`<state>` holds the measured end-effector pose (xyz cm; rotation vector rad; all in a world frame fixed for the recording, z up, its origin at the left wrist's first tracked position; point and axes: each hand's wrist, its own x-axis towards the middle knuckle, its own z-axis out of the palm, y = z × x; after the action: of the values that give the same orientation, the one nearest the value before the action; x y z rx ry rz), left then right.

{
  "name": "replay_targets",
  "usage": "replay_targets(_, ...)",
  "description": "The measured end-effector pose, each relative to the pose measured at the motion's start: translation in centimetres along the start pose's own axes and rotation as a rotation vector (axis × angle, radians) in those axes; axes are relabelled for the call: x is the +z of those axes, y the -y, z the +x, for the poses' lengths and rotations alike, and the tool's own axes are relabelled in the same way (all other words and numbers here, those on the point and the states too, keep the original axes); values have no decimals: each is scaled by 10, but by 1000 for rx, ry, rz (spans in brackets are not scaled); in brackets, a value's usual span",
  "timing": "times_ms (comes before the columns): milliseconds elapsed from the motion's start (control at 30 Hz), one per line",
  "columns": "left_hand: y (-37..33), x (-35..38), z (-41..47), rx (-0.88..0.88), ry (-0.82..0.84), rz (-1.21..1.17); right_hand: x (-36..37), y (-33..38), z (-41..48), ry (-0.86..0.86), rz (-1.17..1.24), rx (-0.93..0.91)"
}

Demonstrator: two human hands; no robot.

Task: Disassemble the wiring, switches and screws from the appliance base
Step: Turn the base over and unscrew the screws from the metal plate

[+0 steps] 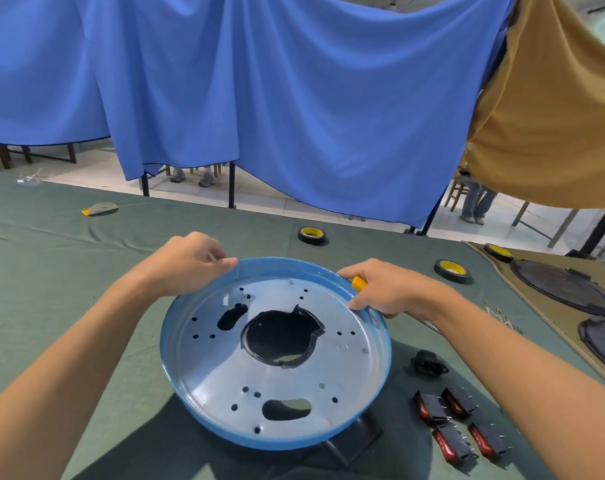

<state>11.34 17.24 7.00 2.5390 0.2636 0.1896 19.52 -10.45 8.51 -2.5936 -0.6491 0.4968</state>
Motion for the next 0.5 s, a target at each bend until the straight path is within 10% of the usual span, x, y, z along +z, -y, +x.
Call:
replay_targets(300,-2,19,3,140,107,-26,-14,23,-1,-98,-330,-12)
replay_targets(500,6,19,10,169,196,-207,-36,49,-27,-216,512,-258)
